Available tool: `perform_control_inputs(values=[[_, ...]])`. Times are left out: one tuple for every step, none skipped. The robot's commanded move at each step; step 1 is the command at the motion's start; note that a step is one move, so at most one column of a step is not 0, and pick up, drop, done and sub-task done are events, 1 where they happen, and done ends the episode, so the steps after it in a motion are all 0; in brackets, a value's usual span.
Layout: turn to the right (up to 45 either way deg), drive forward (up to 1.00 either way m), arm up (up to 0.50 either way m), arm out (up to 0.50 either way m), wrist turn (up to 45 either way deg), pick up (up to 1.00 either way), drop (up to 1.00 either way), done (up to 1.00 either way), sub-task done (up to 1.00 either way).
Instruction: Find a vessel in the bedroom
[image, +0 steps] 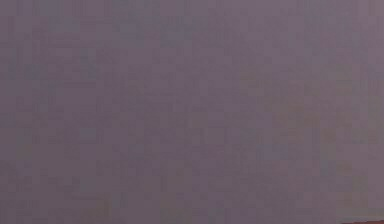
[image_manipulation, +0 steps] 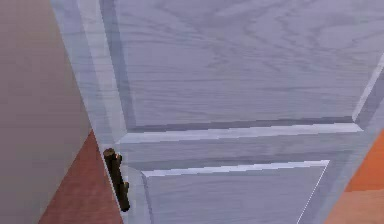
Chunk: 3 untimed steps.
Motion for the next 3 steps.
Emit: perform_control_inputs(values=[[9.0, 0.0, 0.0, 0.0, 0.0, 0.0, 0.0, 0.0, 0.0], [0.0, 0.25, 0.0, 0.0, 0.0, 0.0, 0.0, 0.0, 0.0], [45.0, 0.0, 0.0, 0.0, 0.0, 0.0, 0.0, 0.0, 0.0]])
